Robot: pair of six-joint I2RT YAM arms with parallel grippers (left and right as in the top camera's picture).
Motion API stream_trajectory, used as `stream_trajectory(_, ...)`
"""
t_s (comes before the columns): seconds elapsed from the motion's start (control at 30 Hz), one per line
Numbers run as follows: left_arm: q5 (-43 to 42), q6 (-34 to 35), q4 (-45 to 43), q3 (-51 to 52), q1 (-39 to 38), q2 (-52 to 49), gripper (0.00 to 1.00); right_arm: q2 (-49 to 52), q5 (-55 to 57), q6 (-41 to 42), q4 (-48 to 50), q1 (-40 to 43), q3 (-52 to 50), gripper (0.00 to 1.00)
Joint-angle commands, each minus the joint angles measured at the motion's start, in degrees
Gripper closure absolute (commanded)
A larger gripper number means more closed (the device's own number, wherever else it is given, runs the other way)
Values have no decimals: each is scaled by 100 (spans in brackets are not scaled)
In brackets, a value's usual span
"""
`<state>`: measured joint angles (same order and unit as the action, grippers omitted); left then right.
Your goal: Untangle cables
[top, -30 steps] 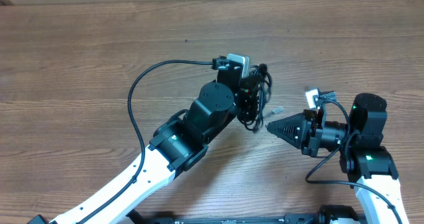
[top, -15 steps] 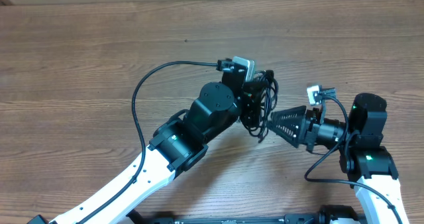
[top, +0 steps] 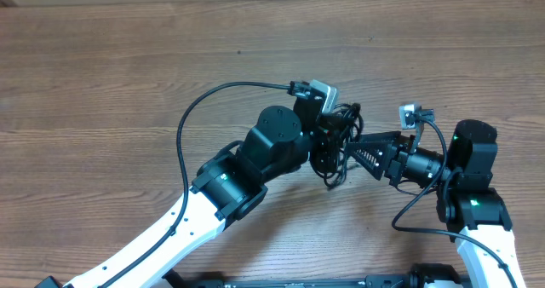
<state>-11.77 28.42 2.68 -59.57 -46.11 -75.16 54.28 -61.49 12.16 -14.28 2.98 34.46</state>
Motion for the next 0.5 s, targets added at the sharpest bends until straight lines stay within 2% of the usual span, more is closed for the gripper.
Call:
stream_trajectory(0.0,-190,138,-37,-133,-7,22,96,-20,-79,2,28,-2,107,52)
stream_trajectory(0.17,-271,205,-42,-133,-7,22,96,-20,-269,2,63,-2,107,55)
stream_trajectory(0.37,-286,199,-44,-133,-7,22,96,-20,-247,2,61,-2,107,53)
stream_trajectory(0.47,-168,-142,-7,-133,39,22,96,-20,-61,13,13,4,107,51)
